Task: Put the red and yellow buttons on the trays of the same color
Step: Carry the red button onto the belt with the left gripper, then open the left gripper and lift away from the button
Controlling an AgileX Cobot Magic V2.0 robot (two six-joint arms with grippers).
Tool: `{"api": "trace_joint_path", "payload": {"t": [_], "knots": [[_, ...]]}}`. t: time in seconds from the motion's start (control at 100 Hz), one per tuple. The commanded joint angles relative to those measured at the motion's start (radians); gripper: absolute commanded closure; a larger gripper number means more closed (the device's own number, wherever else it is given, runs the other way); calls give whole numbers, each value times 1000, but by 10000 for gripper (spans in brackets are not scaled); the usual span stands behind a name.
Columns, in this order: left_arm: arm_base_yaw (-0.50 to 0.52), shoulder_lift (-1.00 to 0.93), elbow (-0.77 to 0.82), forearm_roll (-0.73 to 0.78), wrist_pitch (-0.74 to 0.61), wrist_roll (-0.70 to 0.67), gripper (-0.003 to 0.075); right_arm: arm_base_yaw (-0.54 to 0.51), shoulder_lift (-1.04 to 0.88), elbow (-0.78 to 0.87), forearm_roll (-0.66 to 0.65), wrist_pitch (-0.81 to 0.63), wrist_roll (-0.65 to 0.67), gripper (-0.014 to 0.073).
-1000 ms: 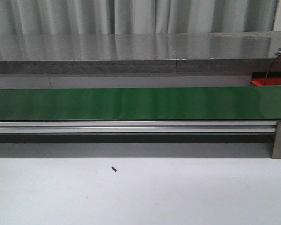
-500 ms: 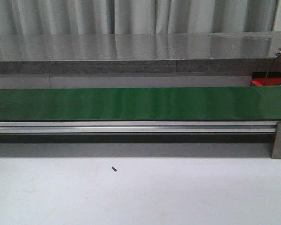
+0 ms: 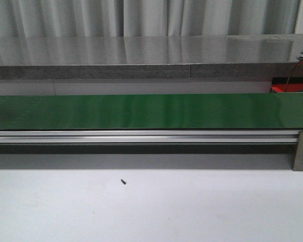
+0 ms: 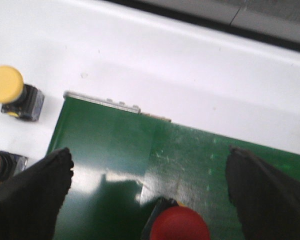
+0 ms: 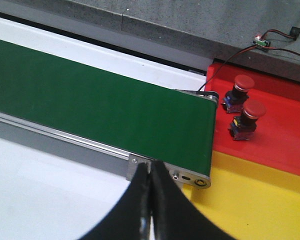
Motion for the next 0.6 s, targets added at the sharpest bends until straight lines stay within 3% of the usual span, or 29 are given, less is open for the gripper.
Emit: {"api": "trace_joint_path", "payload": {"t": [0.0,0.59], "knots": [[8,-58,-62,13,-29,2,110,2,3,-26,17,-72,0,690],[258,97,-73,96,-8,2,111,2,3,-26,17,-72,0,690]]}}
